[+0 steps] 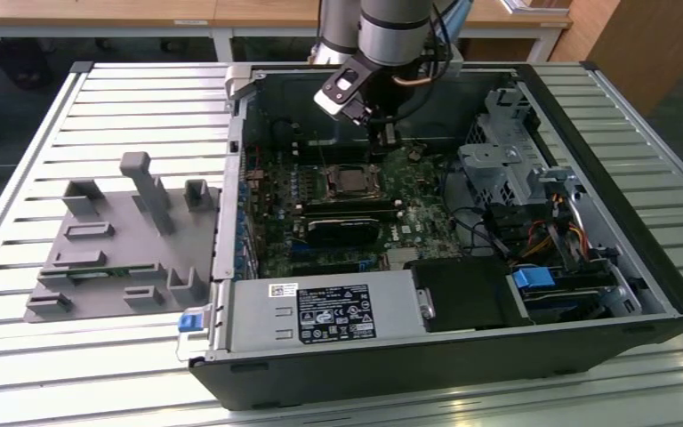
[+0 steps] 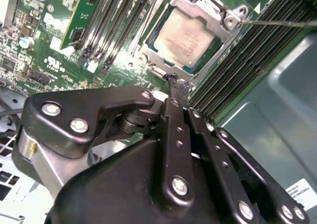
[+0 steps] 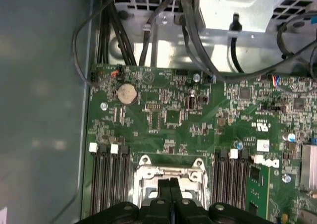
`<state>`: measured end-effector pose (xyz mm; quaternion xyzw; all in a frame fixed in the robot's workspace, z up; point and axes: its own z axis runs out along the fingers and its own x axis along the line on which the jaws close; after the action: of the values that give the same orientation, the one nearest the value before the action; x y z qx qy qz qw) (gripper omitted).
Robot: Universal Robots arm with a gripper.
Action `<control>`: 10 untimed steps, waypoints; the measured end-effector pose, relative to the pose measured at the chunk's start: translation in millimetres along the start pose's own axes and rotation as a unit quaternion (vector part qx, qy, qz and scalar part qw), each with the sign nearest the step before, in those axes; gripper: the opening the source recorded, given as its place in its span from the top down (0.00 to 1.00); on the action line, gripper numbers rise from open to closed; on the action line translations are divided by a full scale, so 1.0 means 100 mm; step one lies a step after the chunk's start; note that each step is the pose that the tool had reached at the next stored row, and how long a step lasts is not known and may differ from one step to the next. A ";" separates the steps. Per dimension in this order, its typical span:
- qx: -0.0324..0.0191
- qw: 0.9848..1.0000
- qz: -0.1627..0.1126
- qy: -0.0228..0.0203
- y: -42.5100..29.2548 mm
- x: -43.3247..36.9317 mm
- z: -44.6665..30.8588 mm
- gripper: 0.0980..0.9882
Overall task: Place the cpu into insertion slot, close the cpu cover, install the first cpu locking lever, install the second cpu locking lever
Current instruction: 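Close the cpu cover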
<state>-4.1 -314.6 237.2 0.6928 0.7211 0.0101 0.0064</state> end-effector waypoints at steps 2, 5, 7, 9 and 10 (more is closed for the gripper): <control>0.000 1.000 0.000 0.000 -0.008 -0.002 0.008 0.99; 0.000 1.000 0.000 0.000 -0.032 -0.003 0.017 0.99; 0.000 1.000 0.000 0.000 -0.046 -0.003 0.024 0.99; 0.000 1.000 0.000 0.000 -0.059 -0.002 0.032 0.99; 0.000 1.000 0.000 0.000 -0.066 -0.002 0.039 0.99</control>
<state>-10.6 -315.0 233.1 0.6928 0.7210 0.0099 0.0064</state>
